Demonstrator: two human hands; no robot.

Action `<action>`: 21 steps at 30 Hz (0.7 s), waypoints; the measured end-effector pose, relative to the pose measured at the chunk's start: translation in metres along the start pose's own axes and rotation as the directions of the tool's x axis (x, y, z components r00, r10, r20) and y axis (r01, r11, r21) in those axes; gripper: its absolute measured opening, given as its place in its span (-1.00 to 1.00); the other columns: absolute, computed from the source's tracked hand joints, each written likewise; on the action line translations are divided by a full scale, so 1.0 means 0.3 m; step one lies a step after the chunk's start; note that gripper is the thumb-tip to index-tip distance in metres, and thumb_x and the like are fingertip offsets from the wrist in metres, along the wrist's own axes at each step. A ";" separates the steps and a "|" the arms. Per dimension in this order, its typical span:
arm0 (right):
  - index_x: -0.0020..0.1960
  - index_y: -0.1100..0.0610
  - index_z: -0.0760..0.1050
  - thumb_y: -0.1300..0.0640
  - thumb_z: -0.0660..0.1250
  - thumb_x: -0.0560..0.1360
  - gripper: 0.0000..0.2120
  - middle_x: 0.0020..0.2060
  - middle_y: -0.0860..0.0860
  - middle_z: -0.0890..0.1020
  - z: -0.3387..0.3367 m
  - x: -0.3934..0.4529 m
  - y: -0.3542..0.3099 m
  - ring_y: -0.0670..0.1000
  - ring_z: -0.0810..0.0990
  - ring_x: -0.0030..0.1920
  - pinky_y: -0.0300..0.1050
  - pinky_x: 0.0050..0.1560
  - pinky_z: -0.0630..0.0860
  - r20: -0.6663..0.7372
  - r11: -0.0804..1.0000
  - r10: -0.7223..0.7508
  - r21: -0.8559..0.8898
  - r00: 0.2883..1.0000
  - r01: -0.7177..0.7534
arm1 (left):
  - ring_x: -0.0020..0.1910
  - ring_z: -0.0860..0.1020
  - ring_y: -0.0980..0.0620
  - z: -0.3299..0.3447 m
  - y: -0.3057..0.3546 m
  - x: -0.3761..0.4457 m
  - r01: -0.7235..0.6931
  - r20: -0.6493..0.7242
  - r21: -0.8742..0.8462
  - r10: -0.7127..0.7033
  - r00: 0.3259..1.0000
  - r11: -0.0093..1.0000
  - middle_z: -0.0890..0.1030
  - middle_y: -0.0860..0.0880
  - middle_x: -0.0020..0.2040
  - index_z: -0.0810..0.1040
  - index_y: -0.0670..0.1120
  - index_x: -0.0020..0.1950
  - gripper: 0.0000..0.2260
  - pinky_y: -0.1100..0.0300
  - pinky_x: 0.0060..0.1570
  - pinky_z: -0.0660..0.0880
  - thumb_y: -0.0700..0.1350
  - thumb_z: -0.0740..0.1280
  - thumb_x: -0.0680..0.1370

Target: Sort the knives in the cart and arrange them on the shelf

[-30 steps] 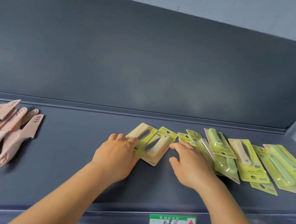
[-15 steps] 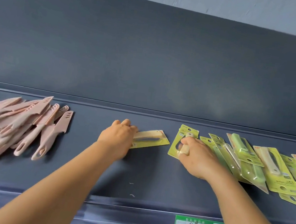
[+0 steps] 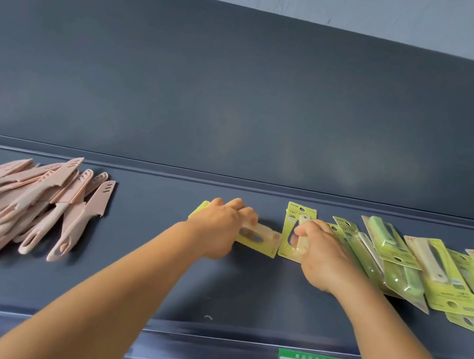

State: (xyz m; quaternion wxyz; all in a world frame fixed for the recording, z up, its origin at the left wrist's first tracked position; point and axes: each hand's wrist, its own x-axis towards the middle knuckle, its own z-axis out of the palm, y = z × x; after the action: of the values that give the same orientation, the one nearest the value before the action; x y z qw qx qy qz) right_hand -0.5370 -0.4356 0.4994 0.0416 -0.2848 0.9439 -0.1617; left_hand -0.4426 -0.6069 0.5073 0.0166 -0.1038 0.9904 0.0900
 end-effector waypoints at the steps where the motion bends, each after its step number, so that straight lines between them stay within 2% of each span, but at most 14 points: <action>1: 0.17 -0.03 0.40 0.42 0.16 0.46 -0.56 0.31 -0.11 0.30 -0.001 -0.002 0.000 0.00 0.34 0.05 -0.19 -0.10 0.32 0.001 1.000 -0.008 -0.001 1.000 0.008 | 0.11 0.31 -0.06 0.000 -0.007 0.002 -0.007 0.004 -0.040 0.007 1.000 0.999 0.32 0.06 0.27 0.33 0.06 0.32 -0.48 0.03 -0.07 0.45 -0.38 0.11 0.46; 3: 0.14 -0.04 0.40 0.41 0.15 0.46 -0.58 0.32 -0.13 0.29 -0.002 -0.004 0.003 -0.01 0.33 0.05 -0.20 -0.08 0.30 0.018 1.000 -0.026 0.008 1.000 0.026 | 0.09 0.31 -0.04 0.006 -0.025 0.013 0.005 -0.004 -0.148 -0.006 1.000 0.989 0.34 0.06 0.27 0.37 0.01 0.22 -0.59 0.01 0.03 0.47 -0.36 0.09 0.48; 5: 0.11 -0.04 0.41 0.36 0.13 0.49 -0.64 0.33 -0.14 0.29 -0.001 -0.003 0.008 0.00 0.37 0.14 -0.21 -0.02 0.31 0.046 0.998 -0.055 0.043 0.997 0.053 | 0.05 0.37 -0.03 0.016 -0.019 0.018 0.025 -0.038 -0.248 -0.035 0.999 0.968 0.34 0.03 0.28 0.35 0.01 0.26 -0.74 0.07 0.08 0.43 -0.17 0.14 0.58; 7: 0.06 -0.05 0.42 0.28 0.12 0.52 -0.73 0.33 -0.15 0.29 -0.001 -0.003 0.003 -0.02 0.39 0.18 -0.21 0.03 0.33 0.067 0.992 -0.108 0.071 0.992 0.103 | 0.17 0.40 -0.05 0.028 0.014 0.015 0.031 -0.040 -0.285 -0.045 0.998 0.958 0.28 0.02 0.30 0.23 0.12 0.41 -0.59 0.08 0.19 0.38 0.12 0.17 0.58; 9: 0.10 -0.01 0.44 0.22 0.12 0.55 -0.77 0.35 -0.17 0.28 -0.002 -0.003 -0.008 -0.07 0.38 0.15 -0.24 0.03 0.29 0.091 0.986 -0.159 0.069 0.983 0.153 | 0.29 0.33 -0.08 0.035 0.058 0.013 0.012 -0.003 -0.191 -0.012 1.000 0.982 0.21 -0.01 0.32 0.20 0.16 0.45 -0.50 0.06 0.27 0.34 0.22 0.19 0.54; 11: 0.18 0.01 0.44 0.20 0.13 0.57 -0.76 0.39 -0.18 0.25 0.001 -0.001 -0.015 -0.06 0.39 0.21 -0.27 0.05 0.27 0.106 0.983 -0.182 0.055 0.978 0.177 | 0.34 0.26 -0.08 0.031 0.091 0.011 -0.025 0.044 -0.118 0.030 0.999 0.993 0.19 -0.06 0.34 0.29 0.04 0.43 -0.54 0.05 0.28 0.35 0.15 0.19 0.57; 13: 0.20 0.01 0.45 0.19 0.14 0.57 -0.75 0.42 -0.18 0.23 0.003 0.002 -0.013 -0.05 0.37 0.29 -0.27 0.10 0.29 0.098 0.982 -0.186 0.063 0.978 0.181 | 0.35 0.25 -0.04 0.021 0.092 0.009 -0.067 0.053 -0.134 0.075 0.996 0.989 0.20 -0.06 0.38 0.30 -0.08 0.42 -0.57 0.06 0.28 0.35 0.05 0.19 0.60; 16: 0.18 0.02 0.47 0.21 0.15 0.57 -0.75 0.41 -0.18 0.23 0.010 0.009 -0.011 -0.03 0.39 0.26 -0.24 0.13 0.34 0.085 0.980 -0.182 0.093 0.980 0.174 | 0.28 0.40 -0.06 0.037 0.053 0.020 -0.053 0.018 -0.238 0.059 0.998 0.970 0.06 0.01 0.48 0.20 -0.09 0.47 -0.47 0.18 0.22 0.34 0.05 0.27 0.57; 18: 0.18 0.05 0.47 0.22 0.14 0.57 -0.75 0.40 -0.16 0.24 0.016 0.021 -0.020 0.01 0.42 0.23 -0.20 0.15 0.38 0.076 0.980 -0.184 0.096 0.980 0.176 | 0.23 0.45 -0.07 0.047 0.027 0.035 -0.015 0.036 -0.248 0.025 0.999 0.969 -0.04 0.04 0.51 0.19 -0.11 0.45 -0.47 0.21 0.17 0.34 0.06 0.27 0.57; 20: 0.16 0.06 0.47 0.24 0.13 0.57 -0.76 0.41 -0.14 0.24 0.025 0.040 -0.032 0.03 0.45 0.21 -0.15 0.16 0.42 0.066 0.978 -0.200 0.079 0.978 0.195 | 0.16 0.47 -0.07 0.048 0.016 0.047 -0.024 0.034 -0.235 0.033 0.999 0.972 0.10 0.00 0.48 0.25 -0.15 0.38 -0.54 0.18 0.14 0.38 0.04 0.26 0.58; 21: 0.16 0.06 0.46 0.24 0.11 0.57 -0.75 0.41 -0.14 0.24 0.030 0.051 -0.036 0.04 0.46 0.20 -0.15 0.14 0.43 0.066 0.977 -0.205 0.065 0.977 0.201 | 0.17 0.47 -0.07 0.046 0.014 0.048 -0.037 0.027 -0.227 0.044 0.999 0.973 0.15 0.01 0.46 0.24 -0.15 0.40 -0.53 0.15 0.15 0.38 0.03 0.25 0.58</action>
State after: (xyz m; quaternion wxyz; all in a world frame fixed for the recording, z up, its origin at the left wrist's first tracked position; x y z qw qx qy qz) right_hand -0.5424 -0.4551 0.4945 0.0674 -0.3840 0.9027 -0.1820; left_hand -0.4575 -0.6033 0.4939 0.0188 -0.0834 0.9752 0.2040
